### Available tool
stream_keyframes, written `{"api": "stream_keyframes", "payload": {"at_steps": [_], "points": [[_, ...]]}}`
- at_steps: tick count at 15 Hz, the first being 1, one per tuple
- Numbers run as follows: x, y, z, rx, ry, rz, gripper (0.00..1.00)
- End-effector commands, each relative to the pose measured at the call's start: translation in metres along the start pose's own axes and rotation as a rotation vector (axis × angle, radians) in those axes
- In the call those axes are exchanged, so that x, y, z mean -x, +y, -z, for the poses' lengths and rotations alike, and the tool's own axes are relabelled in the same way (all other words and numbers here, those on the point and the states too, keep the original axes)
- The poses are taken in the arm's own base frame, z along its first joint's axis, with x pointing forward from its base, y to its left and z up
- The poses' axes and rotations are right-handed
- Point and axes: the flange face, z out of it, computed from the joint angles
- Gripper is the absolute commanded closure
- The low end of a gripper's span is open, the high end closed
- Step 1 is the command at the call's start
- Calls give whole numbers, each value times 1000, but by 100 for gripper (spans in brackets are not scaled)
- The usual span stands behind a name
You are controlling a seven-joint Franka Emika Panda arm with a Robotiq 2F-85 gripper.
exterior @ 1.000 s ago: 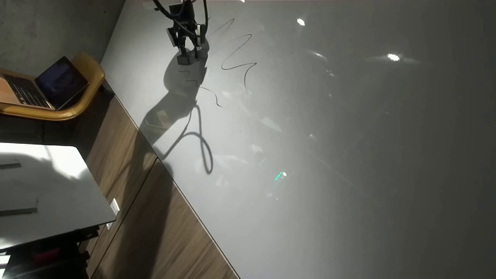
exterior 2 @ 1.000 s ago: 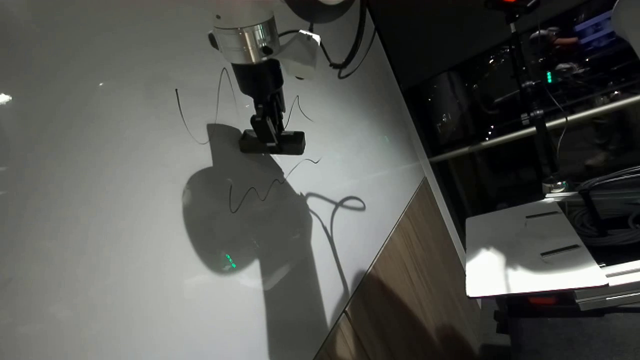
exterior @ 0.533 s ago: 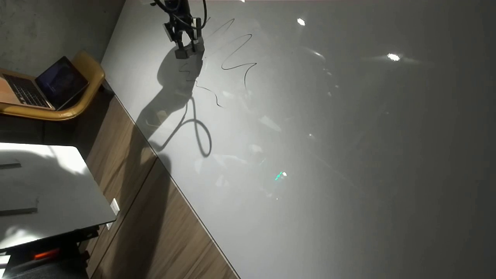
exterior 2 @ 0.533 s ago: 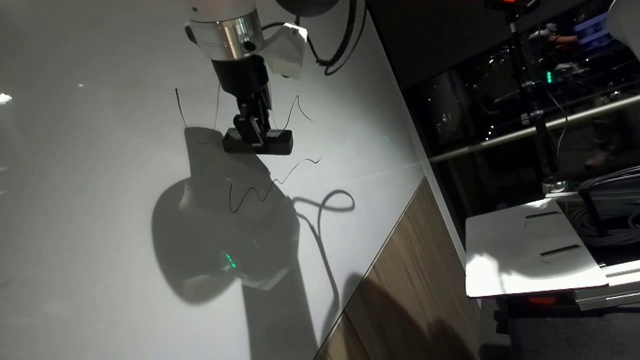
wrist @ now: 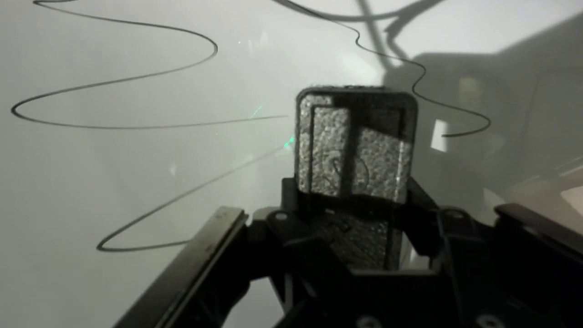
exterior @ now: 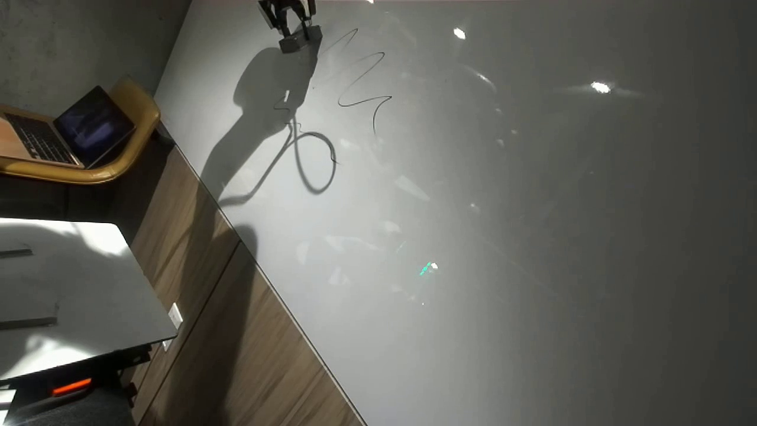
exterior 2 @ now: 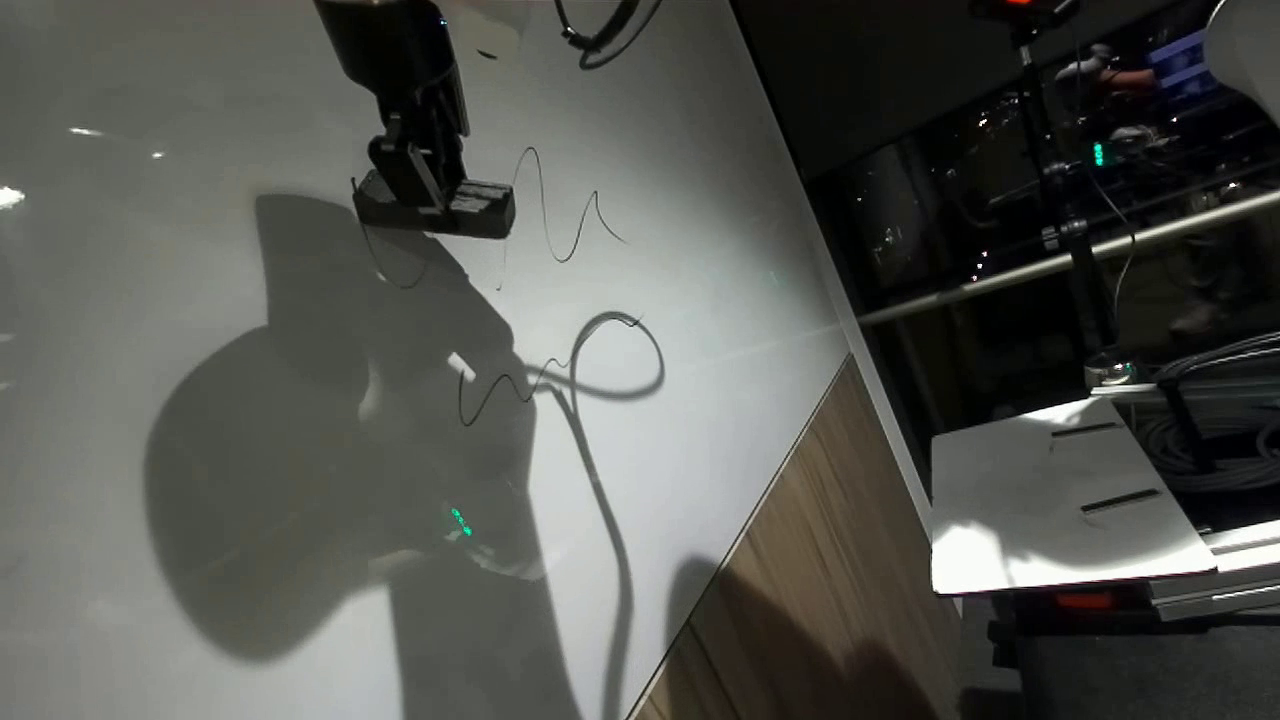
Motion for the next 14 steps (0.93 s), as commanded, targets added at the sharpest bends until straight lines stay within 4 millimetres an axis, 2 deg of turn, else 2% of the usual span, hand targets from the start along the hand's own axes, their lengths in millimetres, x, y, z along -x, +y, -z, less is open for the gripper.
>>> {"api": "stream_keyframes", "payload": {"at_steps": [1,5,11,14], "points": [[-26,1,2,36,20,-2,70],[-34,1,1,52,1,-2,70],[-52,18,17,76,25,-21,70],[-55,21,4,53,18,-26,70]]}}
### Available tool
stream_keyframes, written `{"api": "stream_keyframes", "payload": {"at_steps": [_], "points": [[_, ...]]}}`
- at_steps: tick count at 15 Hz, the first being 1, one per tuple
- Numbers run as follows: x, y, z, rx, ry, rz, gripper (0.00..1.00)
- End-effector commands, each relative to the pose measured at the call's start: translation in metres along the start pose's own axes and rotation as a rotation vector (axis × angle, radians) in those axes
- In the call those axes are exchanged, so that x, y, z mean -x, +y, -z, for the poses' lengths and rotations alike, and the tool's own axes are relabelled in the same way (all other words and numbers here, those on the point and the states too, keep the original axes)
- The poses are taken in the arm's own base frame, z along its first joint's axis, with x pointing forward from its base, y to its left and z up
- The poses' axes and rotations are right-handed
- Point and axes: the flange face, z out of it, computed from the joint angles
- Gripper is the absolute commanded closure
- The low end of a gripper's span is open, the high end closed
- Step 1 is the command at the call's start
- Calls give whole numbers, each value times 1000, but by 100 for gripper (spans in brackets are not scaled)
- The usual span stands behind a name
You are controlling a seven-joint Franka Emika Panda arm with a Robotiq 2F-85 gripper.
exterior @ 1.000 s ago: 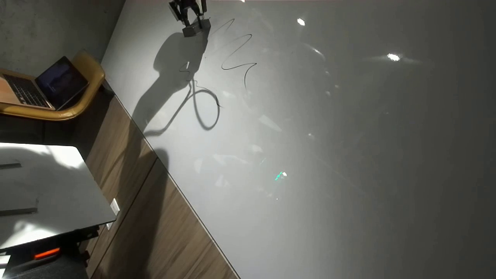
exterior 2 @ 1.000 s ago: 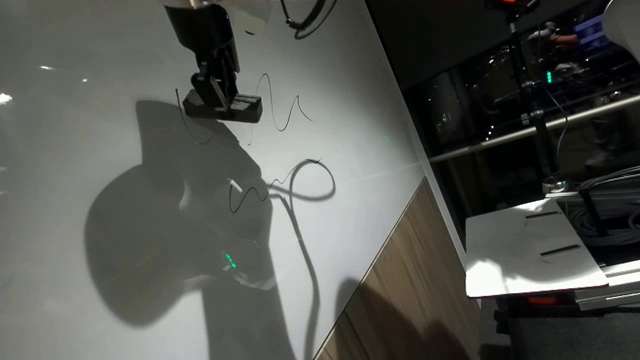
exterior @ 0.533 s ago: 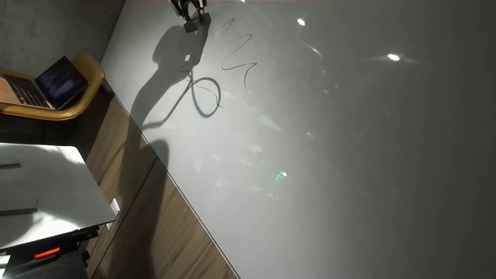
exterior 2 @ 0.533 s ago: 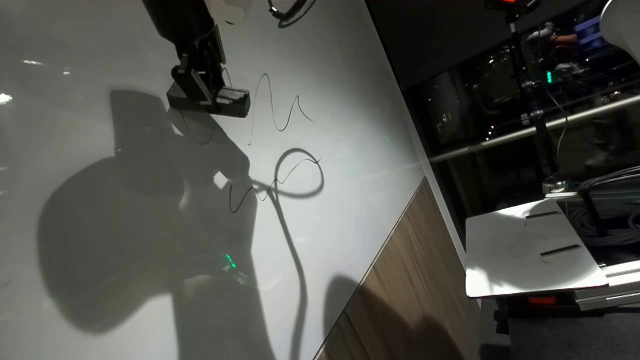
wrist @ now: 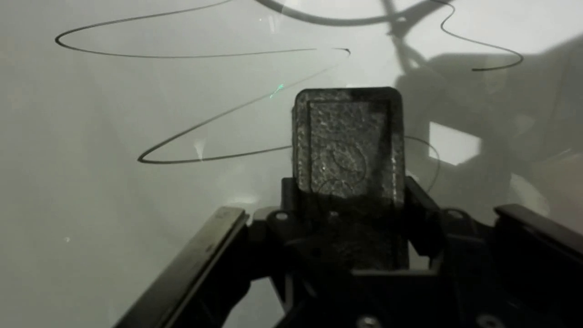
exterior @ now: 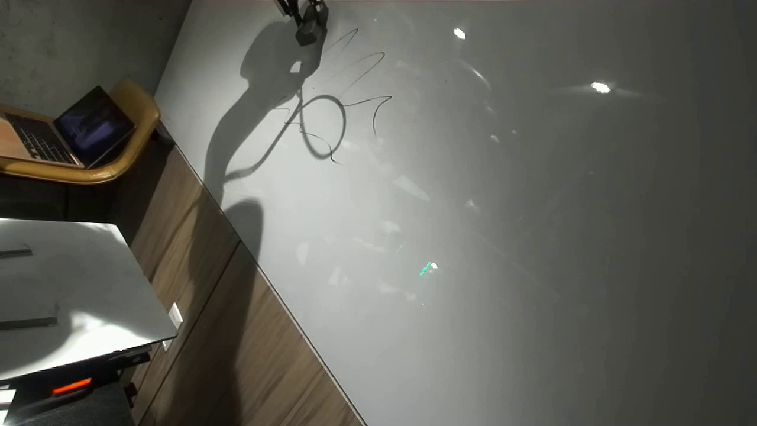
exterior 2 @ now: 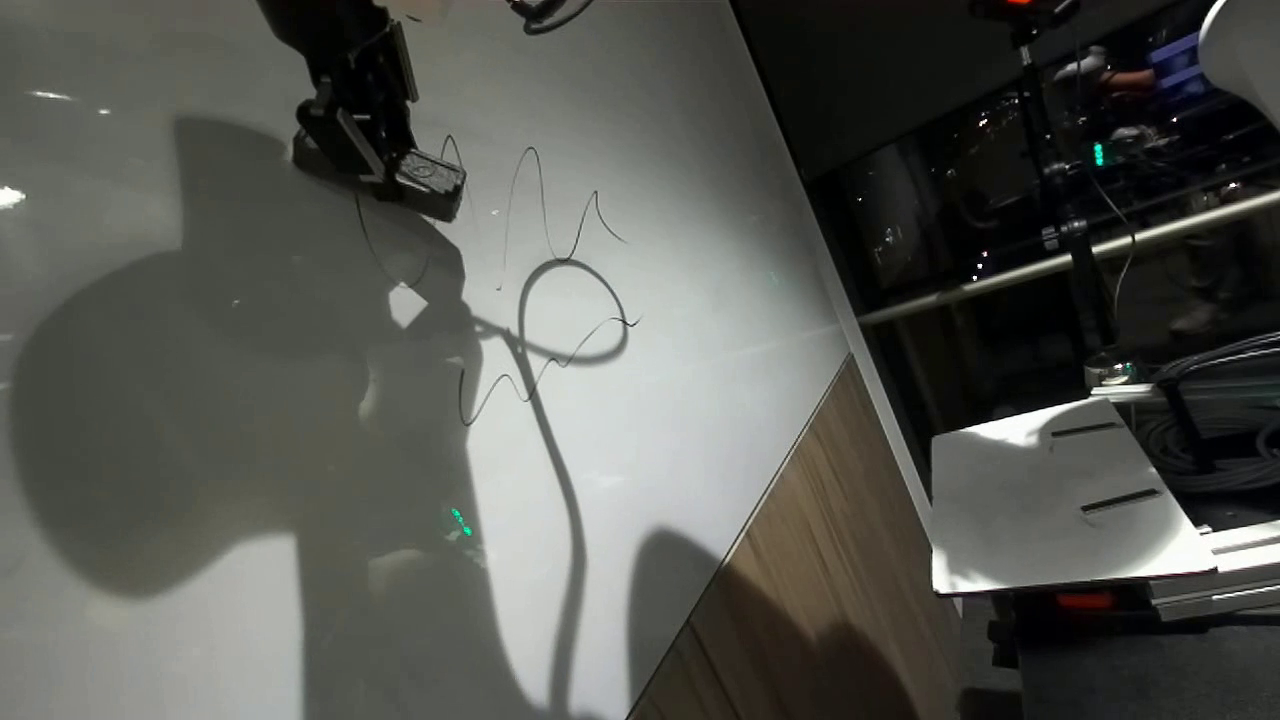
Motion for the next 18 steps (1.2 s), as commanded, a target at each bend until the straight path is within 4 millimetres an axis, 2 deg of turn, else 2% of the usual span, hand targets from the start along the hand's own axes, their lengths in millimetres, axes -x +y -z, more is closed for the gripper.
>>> {"api": "stream_keyframes", "payload": {"at_steps": [1,6,8,12,18], "points": [[-13,8,-22,-2,-5,-1,70],[-10,5,-67,-53,-58,-7,70],[-9,2,-76,-81,-80,-12,70],[-9,-7,-84,-126,-111,-4,70],[-8,-44,-87,-167,-130,38,70]]}}
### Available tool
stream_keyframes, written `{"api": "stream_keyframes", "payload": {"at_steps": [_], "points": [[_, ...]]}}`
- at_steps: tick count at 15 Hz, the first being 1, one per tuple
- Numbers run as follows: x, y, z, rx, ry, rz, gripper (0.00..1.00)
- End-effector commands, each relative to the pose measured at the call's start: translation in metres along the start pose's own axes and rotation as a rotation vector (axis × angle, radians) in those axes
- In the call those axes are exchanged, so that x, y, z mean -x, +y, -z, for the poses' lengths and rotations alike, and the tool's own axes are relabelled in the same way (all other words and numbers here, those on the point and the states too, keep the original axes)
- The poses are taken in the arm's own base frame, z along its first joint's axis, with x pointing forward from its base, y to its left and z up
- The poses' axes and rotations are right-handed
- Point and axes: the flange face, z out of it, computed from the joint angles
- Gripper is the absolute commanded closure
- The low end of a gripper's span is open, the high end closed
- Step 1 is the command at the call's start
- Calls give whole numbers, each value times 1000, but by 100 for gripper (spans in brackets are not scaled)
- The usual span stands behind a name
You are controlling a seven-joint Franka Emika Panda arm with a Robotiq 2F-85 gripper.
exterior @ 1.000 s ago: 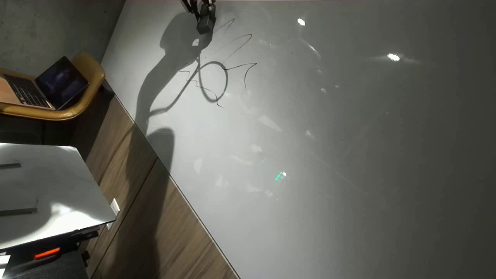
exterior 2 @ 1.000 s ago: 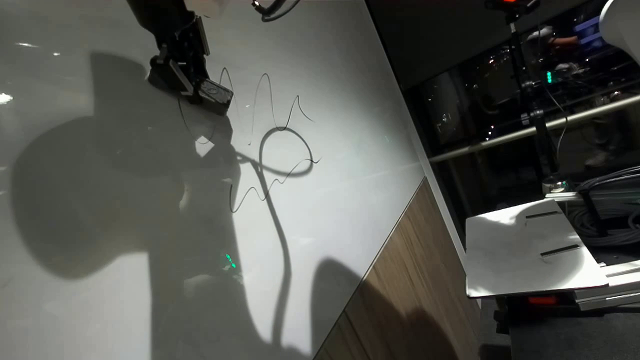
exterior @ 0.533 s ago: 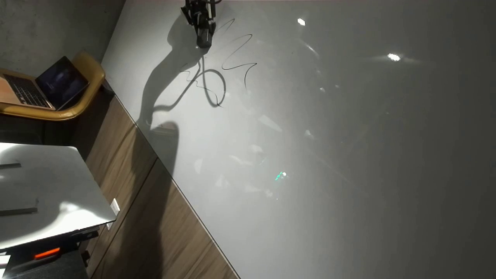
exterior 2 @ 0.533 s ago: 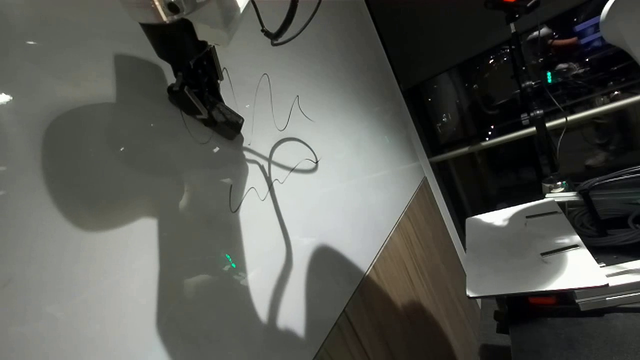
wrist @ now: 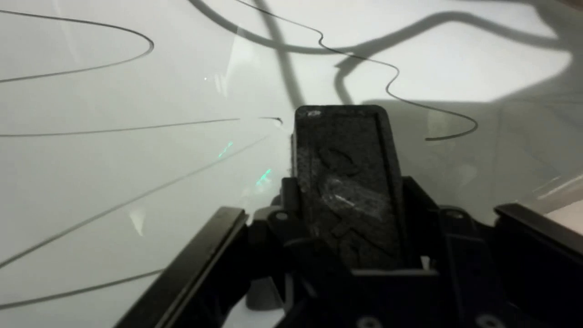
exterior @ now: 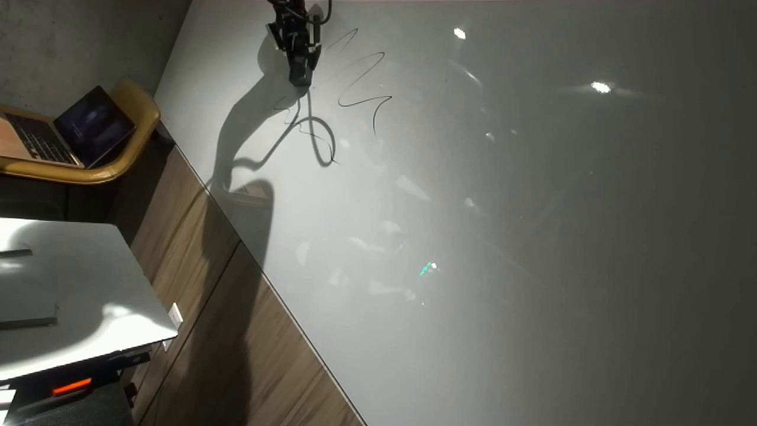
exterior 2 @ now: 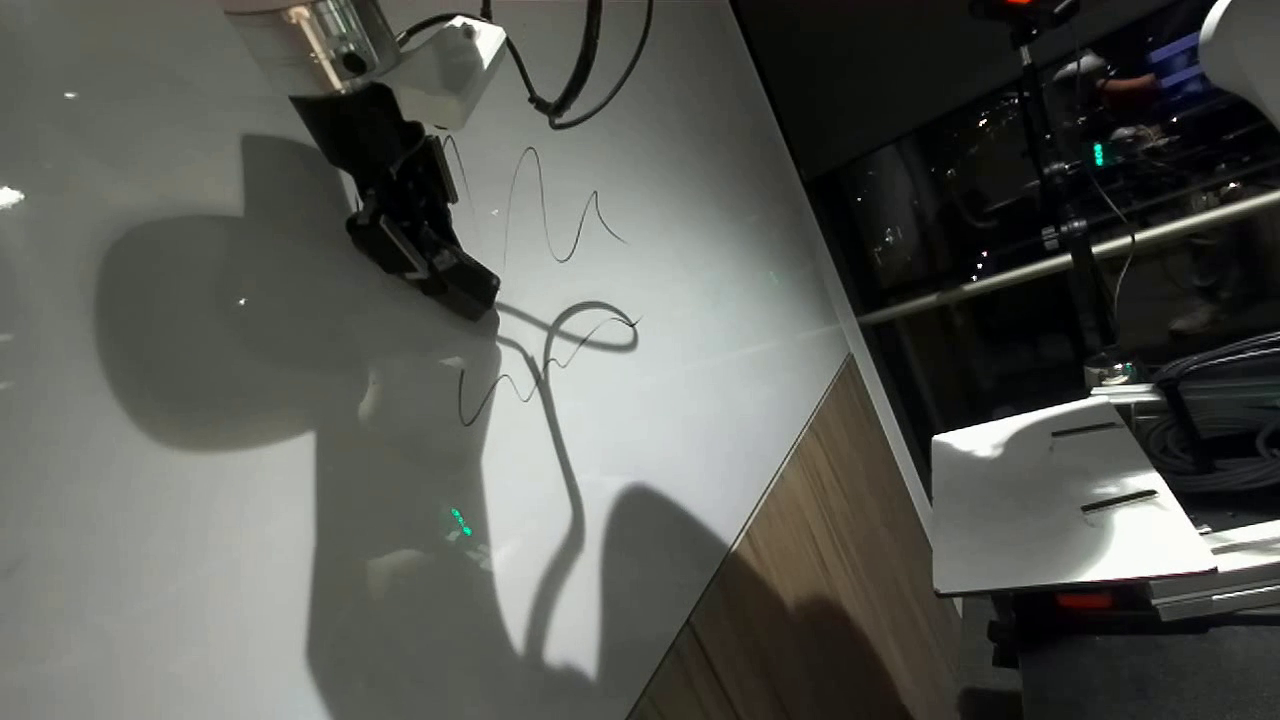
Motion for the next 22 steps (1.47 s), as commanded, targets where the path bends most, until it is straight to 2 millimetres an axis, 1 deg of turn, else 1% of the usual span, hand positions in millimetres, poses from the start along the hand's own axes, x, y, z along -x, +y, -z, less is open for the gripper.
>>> {"api": "stream_keyframes", "payload": {"at_steps": [1,3,5,7,9,11,14,20,22], "points": [[-17,-19,-14,-35,23,40,70],[-18,-23,-14,-33,22,50,70],[-19,-18,-15,-28,17,51,70],[-19,-3,-15,-6,9,55,70],[-18,23,-16,16,-5,55,70],[-12,58,-21,32,-26,38,70],[0,104,-17,56,-59,-21,70],[23,224,3,120,-58,-158,70],[33,266,4,140,-57,-199,70]]}}
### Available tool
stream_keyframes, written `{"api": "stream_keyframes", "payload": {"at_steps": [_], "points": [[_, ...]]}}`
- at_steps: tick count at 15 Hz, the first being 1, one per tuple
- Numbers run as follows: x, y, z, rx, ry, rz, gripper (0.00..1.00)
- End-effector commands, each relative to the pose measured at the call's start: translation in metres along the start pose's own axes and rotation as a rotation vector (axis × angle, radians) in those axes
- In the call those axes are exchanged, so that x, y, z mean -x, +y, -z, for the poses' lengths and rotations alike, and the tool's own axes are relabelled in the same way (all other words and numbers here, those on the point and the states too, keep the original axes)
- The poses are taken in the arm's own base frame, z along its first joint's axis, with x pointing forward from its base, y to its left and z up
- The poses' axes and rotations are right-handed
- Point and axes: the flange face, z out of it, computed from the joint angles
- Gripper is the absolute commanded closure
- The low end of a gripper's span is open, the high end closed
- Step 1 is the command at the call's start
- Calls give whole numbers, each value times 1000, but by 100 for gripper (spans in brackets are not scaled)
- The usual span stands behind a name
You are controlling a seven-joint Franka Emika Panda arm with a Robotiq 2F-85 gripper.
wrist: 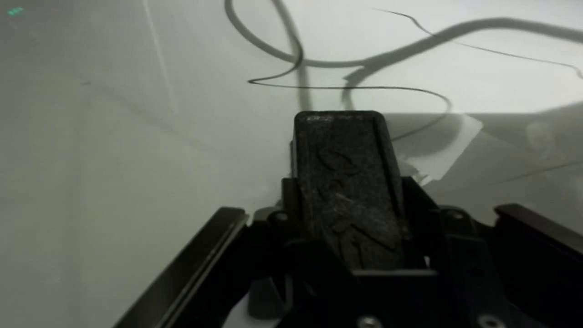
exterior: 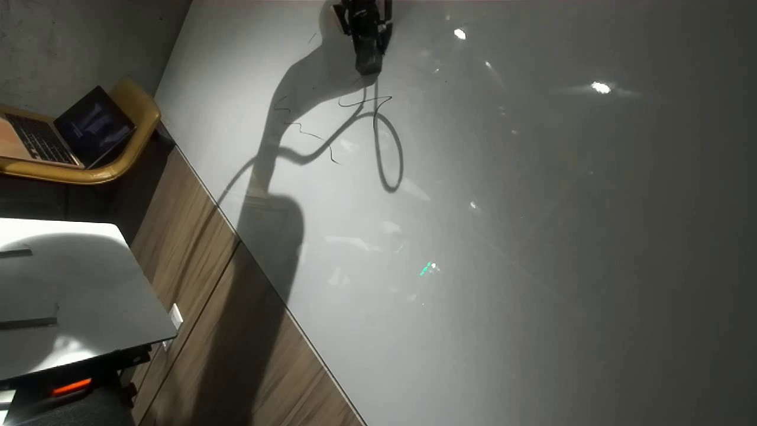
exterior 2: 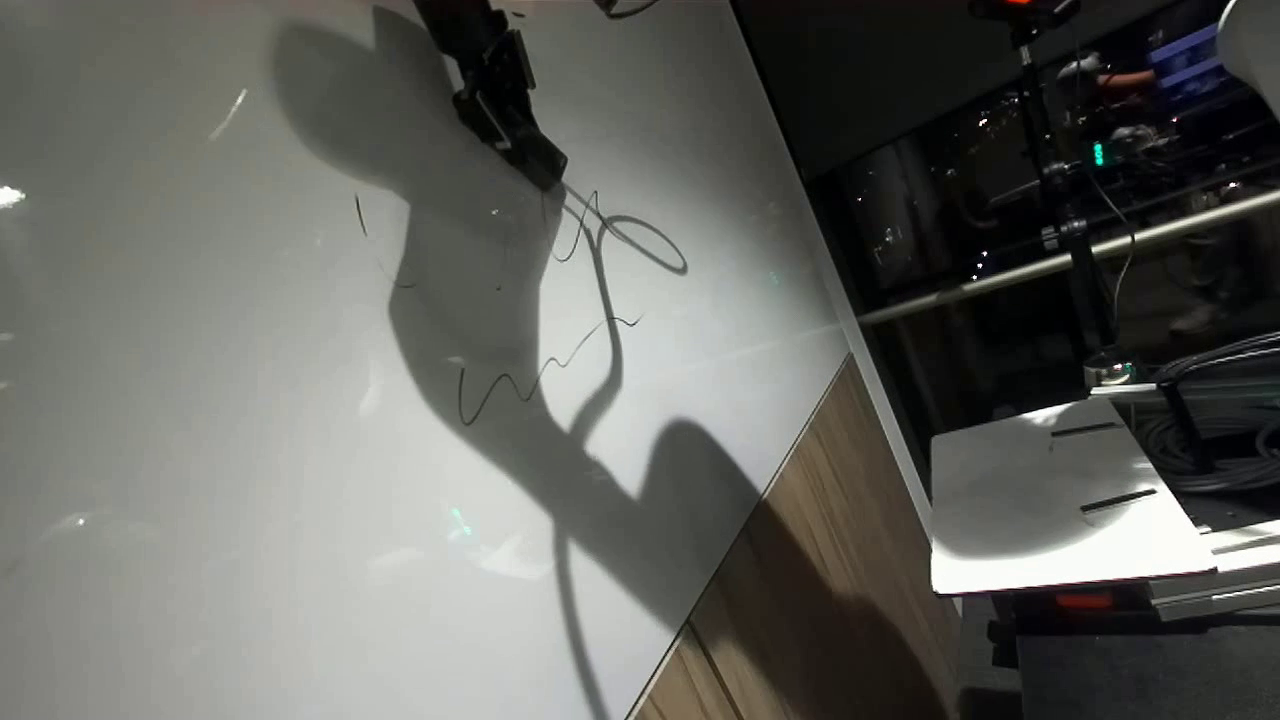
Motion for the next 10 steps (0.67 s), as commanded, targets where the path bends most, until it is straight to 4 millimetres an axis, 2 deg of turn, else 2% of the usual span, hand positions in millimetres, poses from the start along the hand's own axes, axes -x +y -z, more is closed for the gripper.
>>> {"api": "stream_keyframes", "payload": {"at_steps": [1,3,5,10], "points": [[-4,84,-17,27,36,-74,70],[0,110,-29,31,26,-104,70],[2,118,-43,23,13,-121,70],[2,97,-65,-48,-8,-138,70]]}}
